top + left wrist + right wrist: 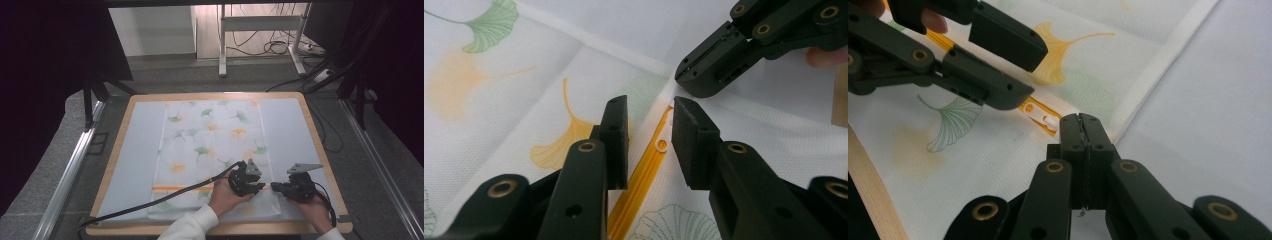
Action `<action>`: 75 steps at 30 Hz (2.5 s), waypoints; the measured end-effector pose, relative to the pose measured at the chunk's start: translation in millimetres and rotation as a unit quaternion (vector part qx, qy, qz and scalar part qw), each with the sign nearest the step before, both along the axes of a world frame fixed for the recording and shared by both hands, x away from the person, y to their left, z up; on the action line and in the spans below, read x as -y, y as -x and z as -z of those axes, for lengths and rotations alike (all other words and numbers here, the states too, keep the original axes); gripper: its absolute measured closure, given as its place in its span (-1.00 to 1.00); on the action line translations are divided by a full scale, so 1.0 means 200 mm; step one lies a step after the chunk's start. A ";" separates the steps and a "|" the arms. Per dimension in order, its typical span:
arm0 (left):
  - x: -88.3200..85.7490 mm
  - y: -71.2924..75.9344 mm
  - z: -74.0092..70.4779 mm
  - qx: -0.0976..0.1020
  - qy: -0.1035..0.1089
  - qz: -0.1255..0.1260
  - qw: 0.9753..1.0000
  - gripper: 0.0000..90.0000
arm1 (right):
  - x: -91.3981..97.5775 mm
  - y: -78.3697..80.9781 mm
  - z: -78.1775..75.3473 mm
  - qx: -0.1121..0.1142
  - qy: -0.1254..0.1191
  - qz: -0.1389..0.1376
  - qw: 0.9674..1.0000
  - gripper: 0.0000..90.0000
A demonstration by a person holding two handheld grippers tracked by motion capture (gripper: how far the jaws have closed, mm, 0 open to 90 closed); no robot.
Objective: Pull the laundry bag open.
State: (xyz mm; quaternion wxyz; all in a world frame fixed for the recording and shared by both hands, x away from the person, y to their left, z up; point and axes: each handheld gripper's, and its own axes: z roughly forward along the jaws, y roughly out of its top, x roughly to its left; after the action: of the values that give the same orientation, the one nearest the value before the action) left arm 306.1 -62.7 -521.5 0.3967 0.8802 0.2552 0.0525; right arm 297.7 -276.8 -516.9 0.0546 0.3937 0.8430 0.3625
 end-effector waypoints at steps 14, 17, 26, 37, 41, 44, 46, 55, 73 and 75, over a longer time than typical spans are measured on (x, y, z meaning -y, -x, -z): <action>0.08 0.03 0.02 0.026 -0.043 0.017 0.999 0.69 | -0.01 0.00 0.00 -0.002 -0.001 0.000 1.000 0.98; 0.07 0.02 0.02 0.011 -0.033 0.017 0.999 0.81 | -0.01 0.00 0.00 -0.002 -0.001 -0.001 1.000 0.98; 0.08 0.03 0.01 0.023 -0.046 0.023 0.998 0.88 | -0.01 0.00 0.00 -0.002 0.002 0.000 1.000 0.98; 0.06 0.03 0.01 -0.006 -0.025 0.019 0.999 1.00 | -0.01 0.00 0.00 0.001 0.000 -0.002 1.000 0.98; 0.07 0.03 0.02 -0.009 -0.021 0.017 1.000 1.00 | -0.01 0.00 0.00 0.001 0.002 -0.002 1.000 0.98; 0.07 0.03 0.02 -0.008 -0.024 0.018 1.000 1.00 | -0.01 0.00 0.00 0.002 0.003 -0.002 1.000 0.98; 0.07 0.03 0.02 -0.009 -0.022 0.017 1.000 1.00 | -0.01 0.00 0.00 0.001 0.003 -0.002 1.000 0.98; 0.07 0.02 0.02 -0.031 -0.015 0.018 0.999 0.85 | -0.01 0.00 0.01 -0.001 0.000 -0.002 1.000 0.98; 0.09 0.05 0.01 0.003 -0.036 0.005 0.999 1.00 | -0.01 0.00 0.01 -0.001 0.001 -0.002 1.000 0.98; 0.08 0.05 0.01 -0.004 -0.034 -0.001 0.999 1.00 | -0.01 0.00 0.01 0.003 0.006 -0.002 1.000 0.98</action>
State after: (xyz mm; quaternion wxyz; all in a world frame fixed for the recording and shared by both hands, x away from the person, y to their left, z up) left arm 295.5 -79.6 -523.4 0.3658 0.8931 0.2554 0.0580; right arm 297.1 -274.0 -518.0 0.0591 0.3907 0.8455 0.3592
